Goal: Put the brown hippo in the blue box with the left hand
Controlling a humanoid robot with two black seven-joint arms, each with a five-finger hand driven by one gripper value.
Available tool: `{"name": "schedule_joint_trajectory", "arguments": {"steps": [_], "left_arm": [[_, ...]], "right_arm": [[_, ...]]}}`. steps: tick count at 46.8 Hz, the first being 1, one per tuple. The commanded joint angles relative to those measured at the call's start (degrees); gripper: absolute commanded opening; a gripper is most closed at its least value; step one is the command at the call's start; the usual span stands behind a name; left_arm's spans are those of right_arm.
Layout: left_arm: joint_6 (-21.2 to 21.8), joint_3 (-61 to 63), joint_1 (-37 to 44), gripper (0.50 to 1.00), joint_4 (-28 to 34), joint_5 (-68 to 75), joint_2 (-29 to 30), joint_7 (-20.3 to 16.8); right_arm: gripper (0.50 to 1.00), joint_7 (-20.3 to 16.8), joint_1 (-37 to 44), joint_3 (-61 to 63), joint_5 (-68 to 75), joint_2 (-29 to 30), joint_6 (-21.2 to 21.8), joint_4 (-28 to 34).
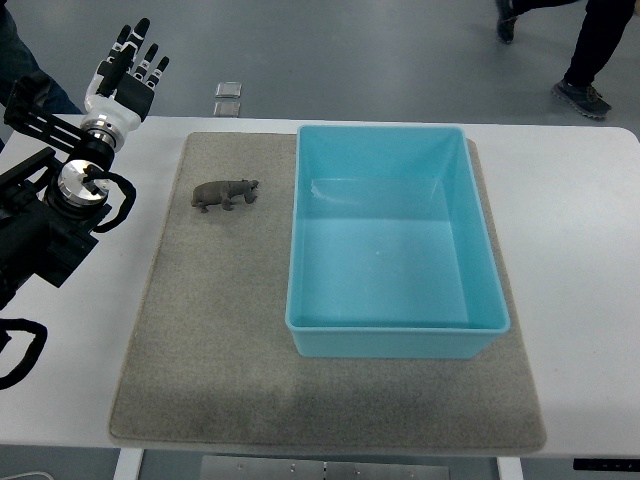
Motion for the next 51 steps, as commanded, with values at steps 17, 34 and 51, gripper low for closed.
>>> {"name": "schedule_joint_trajectory", "arguments": {"steps": [17,34,51], "left_arm": [[-0.2,0.0,-0.1,0.994,0.0,-0.1,0.1,-0.1],[0.2,0.1,-0.1,0.994,-0.1,-0.1,0.1,-0.1],[0.3,0.3,0.0,0.994,-0.6,0.0,0.3,-0.1]], "right_arm": [[0.936,0.0,0.0,0.0,0.0,0.0,0.0,0.0],[0.936,0.0,0.0,0.0,0.0,0.0,0.0,0.0],[0.936,0.0,0.0,0.0,0.0,0.0,0.0,0.0]]}}
